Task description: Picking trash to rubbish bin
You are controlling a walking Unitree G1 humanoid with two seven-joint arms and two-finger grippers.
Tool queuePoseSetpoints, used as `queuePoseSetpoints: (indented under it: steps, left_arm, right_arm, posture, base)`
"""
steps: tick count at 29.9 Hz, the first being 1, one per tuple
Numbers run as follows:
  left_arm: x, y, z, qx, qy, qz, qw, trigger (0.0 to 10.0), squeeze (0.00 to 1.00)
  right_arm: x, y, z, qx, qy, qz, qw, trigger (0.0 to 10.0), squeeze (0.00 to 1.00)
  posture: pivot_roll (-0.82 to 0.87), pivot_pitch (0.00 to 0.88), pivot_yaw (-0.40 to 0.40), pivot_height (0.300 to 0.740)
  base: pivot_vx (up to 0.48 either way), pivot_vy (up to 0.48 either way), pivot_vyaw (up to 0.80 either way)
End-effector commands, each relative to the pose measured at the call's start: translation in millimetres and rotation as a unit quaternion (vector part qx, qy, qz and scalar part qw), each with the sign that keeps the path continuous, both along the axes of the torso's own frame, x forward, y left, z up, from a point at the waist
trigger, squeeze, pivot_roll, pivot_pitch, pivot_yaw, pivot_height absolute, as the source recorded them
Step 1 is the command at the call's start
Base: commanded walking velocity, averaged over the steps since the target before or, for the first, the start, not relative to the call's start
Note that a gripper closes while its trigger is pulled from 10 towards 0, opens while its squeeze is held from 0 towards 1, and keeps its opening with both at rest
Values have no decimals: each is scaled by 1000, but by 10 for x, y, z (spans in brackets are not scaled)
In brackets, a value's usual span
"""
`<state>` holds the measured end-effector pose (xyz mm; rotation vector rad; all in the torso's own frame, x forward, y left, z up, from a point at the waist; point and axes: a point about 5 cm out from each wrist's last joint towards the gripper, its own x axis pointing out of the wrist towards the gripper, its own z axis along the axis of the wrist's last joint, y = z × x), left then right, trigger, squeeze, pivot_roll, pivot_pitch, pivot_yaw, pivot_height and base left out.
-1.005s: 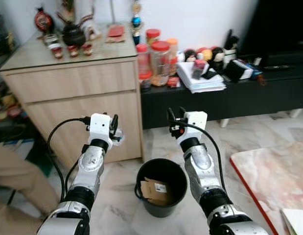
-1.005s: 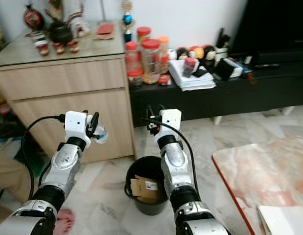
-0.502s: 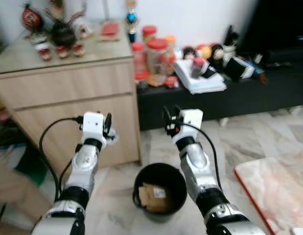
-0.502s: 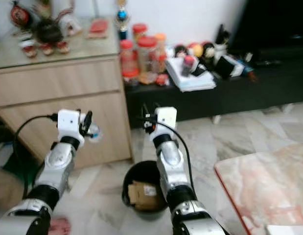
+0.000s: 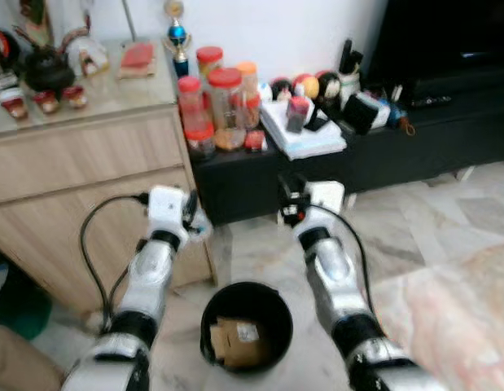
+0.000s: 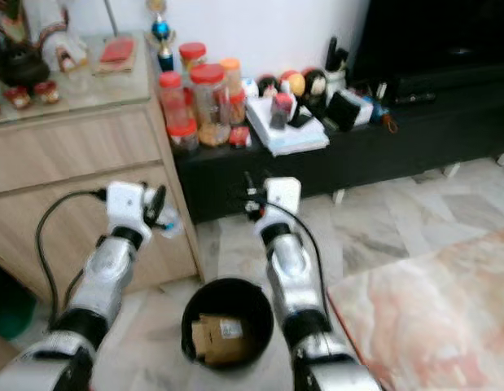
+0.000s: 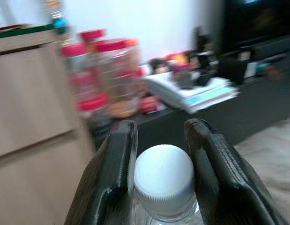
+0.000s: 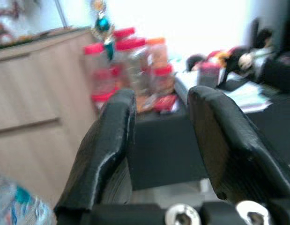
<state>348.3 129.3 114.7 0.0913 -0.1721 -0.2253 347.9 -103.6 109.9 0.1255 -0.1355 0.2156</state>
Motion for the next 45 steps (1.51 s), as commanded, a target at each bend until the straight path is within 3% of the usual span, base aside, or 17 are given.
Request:
queuePoseSetpoints:
  steps: [1,11,23,27,28,33,42,43,44,45]
  left_arm:
    - [35,115,73,7,-8,9,1000,10000,0]
    - [13,86,-96,-12,43,3,999,10000,0]
    - [2,84,-309,-5,109,-1,994,10000,0]
    - [3,82,-314,-5,111,-2,994,10000,0]
    - [-7,102,-391,-8,138,2,990,10000,0]
    - [-34,151,-499,2,174,9,985,10000,0]
    - [-3,184,-463,18,170,9,985,10000,0]
    - [8,178,-443,24,164,6,986,10000,580]
    - [12,176,-437,26,162,6,986,10000,580]
    - [16,174,-429,27,161,5,987,10000,906]
  right_arm:
    - [15,147,75,6,-11,19,1000,10000,0]
    - [-16,227,-7,-17,12,55,998,10000,0]
    - [-44,286,-53,-31,25,80,996,10000,0]
    - [-46,285,-51,-31,25,80,996,10000,0]
    - [-48,288,-57,-34,27,82,996,10000,0]
    - [-58,290,-72,-40,31,87,995,10000,0]
    - [-65,267,-75,-42,31,85,995,10000,0]
    - [-68,266,-78,-42,32,85,995,10000,0]
    - [-68,266,-78,-42,32,85,995,10000,0]
    - [-69,266,-79,-41,32,84,995,10000,0]
  posture:
    - [196,0,19,740]
    - [192,0,15,740]
    - [183,0,5,740]
    - [183,0,5,740]
    - [183,0,5,740]
    - [169,0,-2,740]
    - [157,0,-3,740]
    - [157,0,-3,740]
    - [157,0,-3,740]
    - [157,0,-3,740]
  base:
    - [292,0,0]
    - [55,0,0]
    - [40,0,0]
    - [0,0,0]
    - [0,0,0]
    - [0,0,0]
    - [0,0,0]
    - [0,0,0]
    - [0,0,0]
    - [0,0,0]
